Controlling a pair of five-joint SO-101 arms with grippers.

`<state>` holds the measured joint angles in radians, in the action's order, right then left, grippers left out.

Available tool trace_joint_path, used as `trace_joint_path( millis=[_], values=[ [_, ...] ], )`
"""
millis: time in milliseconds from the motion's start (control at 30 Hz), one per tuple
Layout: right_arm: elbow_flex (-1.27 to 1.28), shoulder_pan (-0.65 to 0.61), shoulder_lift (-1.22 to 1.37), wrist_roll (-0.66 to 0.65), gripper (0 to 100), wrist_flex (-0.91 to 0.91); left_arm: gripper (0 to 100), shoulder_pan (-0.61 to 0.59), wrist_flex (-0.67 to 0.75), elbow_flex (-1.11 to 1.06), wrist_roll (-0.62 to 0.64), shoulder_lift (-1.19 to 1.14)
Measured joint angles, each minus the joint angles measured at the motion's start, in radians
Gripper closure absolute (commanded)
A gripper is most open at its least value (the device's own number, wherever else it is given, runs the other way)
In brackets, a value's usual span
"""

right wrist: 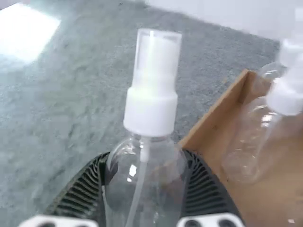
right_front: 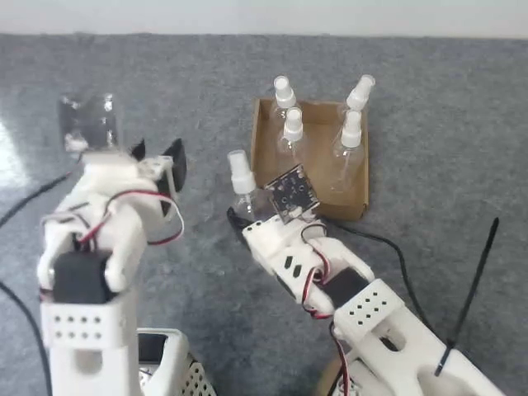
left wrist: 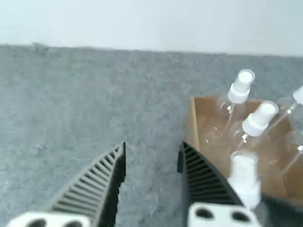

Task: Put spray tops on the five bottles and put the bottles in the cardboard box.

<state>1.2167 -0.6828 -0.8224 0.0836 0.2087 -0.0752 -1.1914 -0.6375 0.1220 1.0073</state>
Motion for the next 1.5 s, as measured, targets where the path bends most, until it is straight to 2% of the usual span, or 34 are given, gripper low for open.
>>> trace_joint_path(
  millis=[67, 167, 367, 467, 567, 667, 900, 1067, 1400, 1500],
  values=[
    [-0.055, 0.054, 0.0, 0.0, 99.2, 0.031, 83, 0.021, 0.0, -0.078, -0.006, 0.048],
    [-0.181, 0.095, 0.0, 0.0, 99.2, 0.143, 83, 0.094, 0.0, -0.209, -0.081, 0.097],
    [-0.462, 0.1, 0.075, -0.068, 99.2, 0.325, 83, 0.233, 0.0, -0.31, -0.112, 0.143],
    [-0.585, 0.1, 0.201, -0.075, 99.2, 0.373, 77, 0.278, 0.0, -0.331, -0.115, 0.166],
    [-0.683, 0.1, 0.33, -0.077, 99.2, 0.407, 72, 0.288, 0.035, -0.373, -0.115, 0.18],
    [-0.763, 0.086, 0.402, -0.077, 99.2, 0.47, 73, 0.288, 0.101, -0.428, -0.115, 0.183],
    [-0.879, 0.063, 0.411, -0.061, 99.2, 0.647, 73, 0.288, 0.27, -0.522, -0.118, 0.183],
    [-0.888, 0.06, 0.385, -0.061, 99.2, 0.712, 73, 0.288, 0.284, -0.523, -0.118, 0.183],
    [-0.789, 0.051, 0.193, -0.06, 99.2, 0.72, 73, 0.241, 0.284, -0.523, -0.118, 0.184],
    [-0.787, 0.051, 0.19, -0.06, 99.2, 0.713, 76, 0.235, 0.284, -0.523, -0.118, 0.184]
  ],
)
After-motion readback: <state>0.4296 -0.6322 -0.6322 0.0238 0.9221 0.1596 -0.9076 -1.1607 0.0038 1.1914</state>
